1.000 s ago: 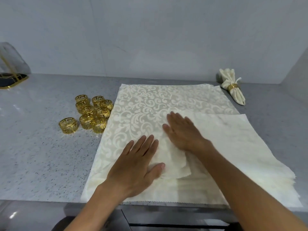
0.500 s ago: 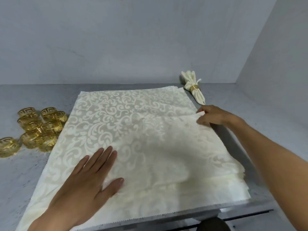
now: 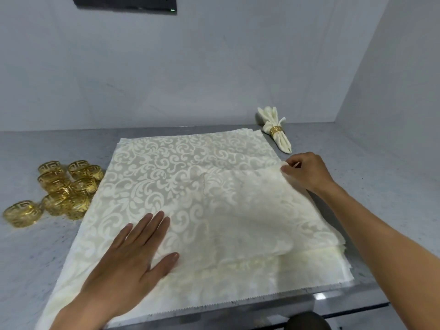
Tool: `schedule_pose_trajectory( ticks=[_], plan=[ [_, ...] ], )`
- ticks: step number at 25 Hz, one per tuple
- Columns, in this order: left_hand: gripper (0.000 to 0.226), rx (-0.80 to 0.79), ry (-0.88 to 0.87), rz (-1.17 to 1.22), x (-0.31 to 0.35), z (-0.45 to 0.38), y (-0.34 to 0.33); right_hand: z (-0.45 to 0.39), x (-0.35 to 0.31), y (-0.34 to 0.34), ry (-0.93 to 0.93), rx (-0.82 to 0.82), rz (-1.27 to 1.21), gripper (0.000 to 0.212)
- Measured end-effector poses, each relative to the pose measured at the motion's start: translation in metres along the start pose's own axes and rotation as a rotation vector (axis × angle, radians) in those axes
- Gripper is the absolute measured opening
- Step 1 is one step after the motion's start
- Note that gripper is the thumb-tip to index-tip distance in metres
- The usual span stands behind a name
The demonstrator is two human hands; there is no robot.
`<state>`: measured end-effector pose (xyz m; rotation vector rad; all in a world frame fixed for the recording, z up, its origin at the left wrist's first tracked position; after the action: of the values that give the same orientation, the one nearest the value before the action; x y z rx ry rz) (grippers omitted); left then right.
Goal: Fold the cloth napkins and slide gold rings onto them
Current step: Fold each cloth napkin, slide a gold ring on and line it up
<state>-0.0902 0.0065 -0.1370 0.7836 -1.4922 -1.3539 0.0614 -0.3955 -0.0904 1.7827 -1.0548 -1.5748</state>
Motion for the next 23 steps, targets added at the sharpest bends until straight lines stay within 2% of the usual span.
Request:
schedule_pose_trajectory(
  ticks=[3, 5, 6, 9, 13, 20, 23],
  plan=[
    [0.061, 0.258, -0.115, -0.065, 0.009, 0.002, 0.007, 0.032, -0.025, 0.003, 0.003, 0.071, -0.053, 0.011],
    [0.043, 0.467, -0.193, 0.006, 0.024, 0.007, 0.007, 0.077, -0.053, -0.006, 0.081, 0.114, -0.074, 0.008],
    [0.038, 0.496, -0.203, 0.048, 0.036, 0.009, 0.006, 0.103, -0.068, -0.015, 0.124, 0.117, -0.081, 0.006],
    [0.031, 0.454, -0.147, 0.159, 0.065, 0.006, 0.002, 0.171, -0.102, -0.050, 0.209, 0.067, -0.062, 0.006],
    [0.028, 0.377, -0.045, 0.302, 0.077, 0.004, -0.005, 0.202, -0.110, -0.084, 0.298, 0.030, -0.008, 0.013],
    [0.036, 0.319, -0.173, 0.286, 0.093, 0.004, -0.013, 0.207, -0.110, -0.085, 0.328, -0.079, -0.046, 0.006],
    [0.025, 0.319, -0.192, 0.265, 0.090, 0.005, -0.014, 0.215, -0.111, -0.069, 0.305, -0.222, -0.042, 0.024]
  ],
)
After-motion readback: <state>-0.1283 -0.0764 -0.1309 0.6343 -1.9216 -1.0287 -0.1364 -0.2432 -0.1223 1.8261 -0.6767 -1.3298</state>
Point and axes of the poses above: each hand's wrist, its own z-axis away from the middle knuckle, its own y-axis out of the back of the hand, x = y × z, the point moved 2 cm from there along -z, towards the middle knuckle, and after that the axes turned 6 degrees about -x, right-handed, at the moved point
